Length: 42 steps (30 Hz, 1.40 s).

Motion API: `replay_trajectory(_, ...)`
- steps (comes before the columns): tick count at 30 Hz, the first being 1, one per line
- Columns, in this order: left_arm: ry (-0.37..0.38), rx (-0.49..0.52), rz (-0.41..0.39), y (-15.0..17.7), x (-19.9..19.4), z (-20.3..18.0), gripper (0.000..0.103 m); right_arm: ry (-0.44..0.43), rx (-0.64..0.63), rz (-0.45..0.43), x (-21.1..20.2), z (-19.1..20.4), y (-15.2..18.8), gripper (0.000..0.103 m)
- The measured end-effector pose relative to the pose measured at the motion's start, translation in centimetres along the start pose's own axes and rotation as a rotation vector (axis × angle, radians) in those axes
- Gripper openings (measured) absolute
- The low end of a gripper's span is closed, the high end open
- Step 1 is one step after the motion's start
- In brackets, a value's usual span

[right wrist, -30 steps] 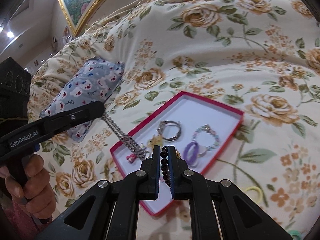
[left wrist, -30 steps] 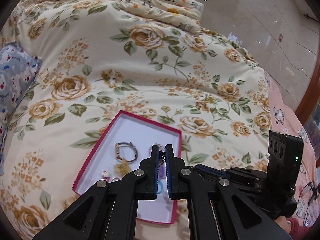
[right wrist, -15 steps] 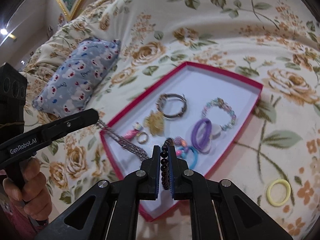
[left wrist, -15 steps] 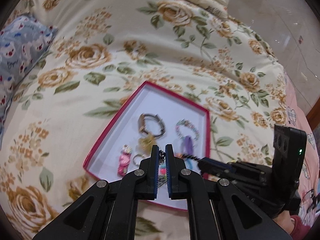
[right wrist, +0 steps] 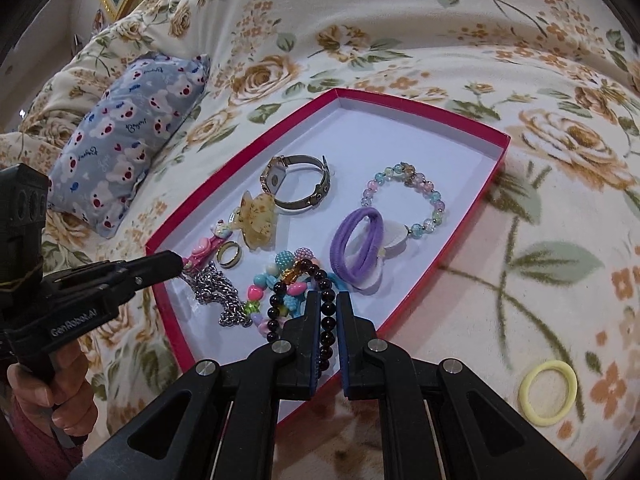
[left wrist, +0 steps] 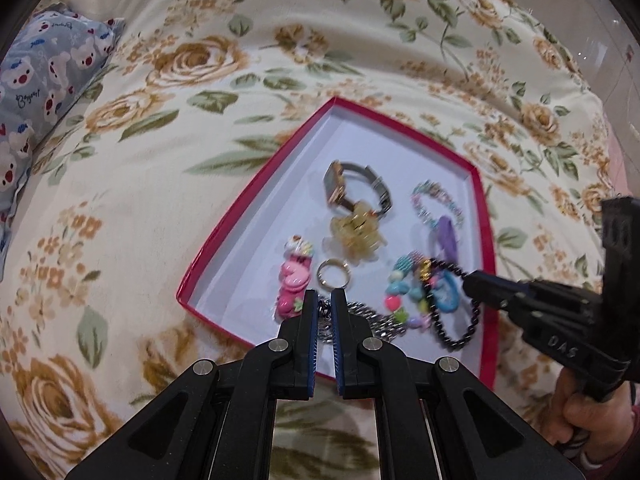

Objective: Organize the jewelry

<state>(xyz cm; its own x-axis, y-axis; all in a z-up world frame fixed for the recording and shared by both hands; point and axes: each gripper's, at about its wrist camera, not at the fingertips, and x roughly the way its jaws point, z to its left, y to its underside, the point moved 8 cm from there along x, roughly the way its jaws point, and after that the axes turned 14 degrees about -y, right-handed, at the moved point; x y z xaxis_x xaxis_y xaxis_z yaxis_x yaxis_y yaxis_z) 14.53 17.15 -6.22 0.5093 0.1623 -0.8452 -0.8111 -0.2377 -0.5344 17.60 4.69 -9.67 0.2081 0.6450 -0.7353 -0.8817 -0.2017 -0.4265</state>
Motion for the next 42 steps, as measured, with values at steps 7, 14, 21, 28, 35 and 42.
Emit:
replay_trajectory(7, -0.036, 0.019, 0.006, 0.1, 1.2, 0.0, 0.006, 0.014, -0.012, 0.015, 0.4, 0.0, 0.0, 0.008)
replay_trajectory(14, -0.041, 0.019, 0.010, 0.3, 1.2, 0.1, 0.006, 0.008, -0.010, 0.018, 0.6, 0.2, -0.1, 0.012)
replay_trajectory(21, -0.047, 0.008, 0.023, 0.4, 1.4, 0.2, 0.013, -0.013, 0.008, 0.005, 0.2, 0.4, -0.2, 0.016)
replay_trajectory(28, -0.051, -0.007, 0.003, 0.4, 0.5, 0.3, 0.023, -0.030, 0.010, -0.060, -1.7, 1.1, -0.7, 0.035)
replay_trajectory(35, -0.035, -0.037, -0.031, 0.7, -1.2, 0.5, 0.045, -0.013, 0.016, -0.165, -4.4, 1.3, -1.4, 0.045)
replay_trajectory(42, -0.017, -0.116, -0.053, 1.7, -2.9, 1.4, 0.063, -0.017, 0.043, -0.209, -4.9, 1.1, -0.5, 0.055)
